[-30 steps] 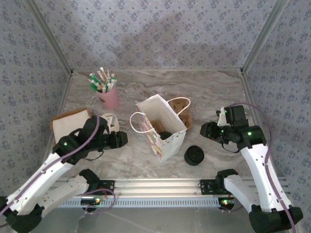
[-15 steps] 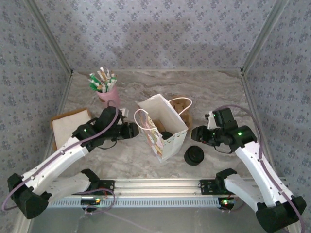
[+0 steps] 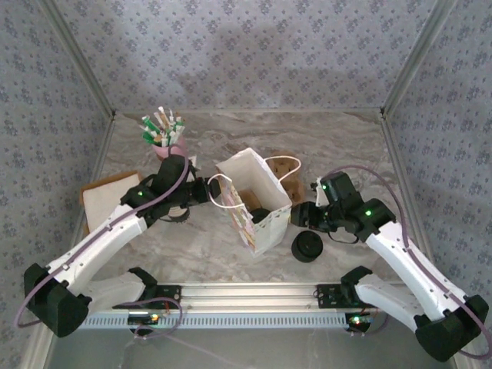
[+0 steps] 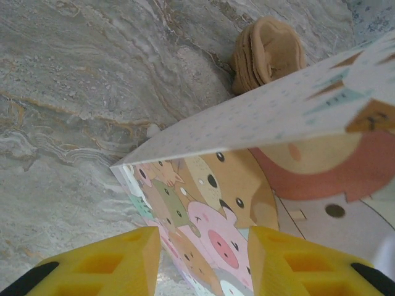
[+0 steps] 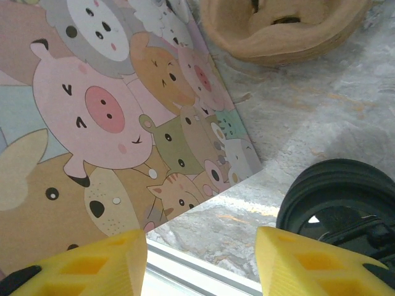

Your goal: Pack the takeout coffee

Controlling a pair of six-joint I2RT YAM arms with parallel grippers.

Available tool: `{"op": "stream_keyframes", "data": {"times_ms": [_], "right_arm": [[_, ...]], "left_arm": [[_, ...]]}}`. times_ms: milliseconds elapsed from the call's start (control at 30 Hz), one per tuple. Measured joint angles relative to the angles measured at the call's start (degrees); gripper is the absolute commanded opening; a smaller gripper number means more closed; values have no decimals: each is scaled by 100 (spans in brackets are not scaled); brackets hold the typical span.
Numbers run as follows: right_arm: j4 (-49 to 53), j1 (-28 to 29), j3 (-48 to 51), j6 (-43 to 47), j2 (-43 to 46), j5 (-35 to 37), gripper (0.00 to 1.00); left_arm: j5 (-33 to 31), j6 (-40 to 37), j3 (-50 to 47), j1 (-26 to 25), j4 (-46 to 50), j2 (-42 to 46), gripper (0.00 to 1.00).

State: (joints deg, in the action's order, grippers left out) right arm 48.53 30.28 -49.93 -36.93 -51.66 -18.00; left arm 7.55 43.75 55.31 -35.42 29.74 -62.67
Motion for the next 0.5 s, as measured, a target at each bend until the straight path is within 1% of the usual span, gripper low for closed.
{"op": "stream_keyframes", "data": {"times_ms": [500], "right_arm": [[-328,682,39,-363,-144,260,52]], "left_arm": [[363,-221,341,518,-212,-511,41]]}}
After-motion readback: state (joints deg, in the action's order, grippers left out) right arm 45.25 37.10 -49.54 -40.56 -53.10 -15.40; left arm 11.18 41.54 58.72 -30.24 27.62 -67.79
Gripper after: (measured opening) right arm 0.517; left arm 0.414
